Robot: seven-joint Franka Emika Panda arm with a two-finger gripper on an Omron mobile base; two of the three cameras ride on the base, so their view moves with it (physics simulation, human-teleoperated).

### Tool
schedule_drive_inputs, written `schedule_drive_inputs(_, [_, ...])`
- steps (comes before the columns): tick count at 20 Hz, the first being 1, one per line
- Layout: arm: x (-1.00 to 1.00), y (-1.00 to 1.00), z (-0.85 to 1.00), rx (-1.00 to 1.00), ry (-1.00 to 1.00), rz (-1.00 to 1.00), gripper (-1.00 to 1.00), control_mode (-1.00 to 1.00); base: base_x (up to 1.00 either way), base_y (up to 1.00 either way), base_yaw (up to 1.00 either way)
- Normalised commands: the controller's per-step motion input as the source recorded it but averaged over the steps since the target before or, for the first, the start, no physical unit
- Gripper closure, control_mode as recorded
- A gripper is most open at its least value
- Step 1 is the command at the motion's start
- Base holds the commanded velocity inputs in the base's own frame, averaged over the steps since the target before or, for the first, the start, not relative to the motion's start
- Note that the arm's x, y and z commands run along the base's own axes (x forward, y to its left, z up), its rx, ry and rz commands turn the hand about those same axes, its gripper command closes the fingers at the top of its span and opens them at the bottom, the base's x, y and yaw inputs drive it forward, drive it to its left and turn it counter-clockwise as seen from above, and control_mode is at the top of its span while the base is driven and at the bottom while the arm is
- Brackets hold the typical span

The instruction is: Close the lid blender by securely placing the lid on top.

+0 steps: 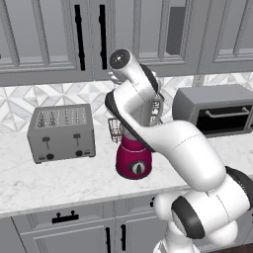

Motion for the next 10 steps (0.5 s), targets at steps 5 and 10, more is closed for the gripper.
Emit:
schedule_drive_inputs(5, [0.34, 0.0, -0.36, 0.0, 0.0, -0.05, 1.0, -1.0, 0.0, 0.0, 0.0])
schedule_drive_inputs(10, [0.35, 0.0, -0.31, 0.0, -0.02, -0.04, 1.0, -1.0, 0.0, 0.0, 0.0])
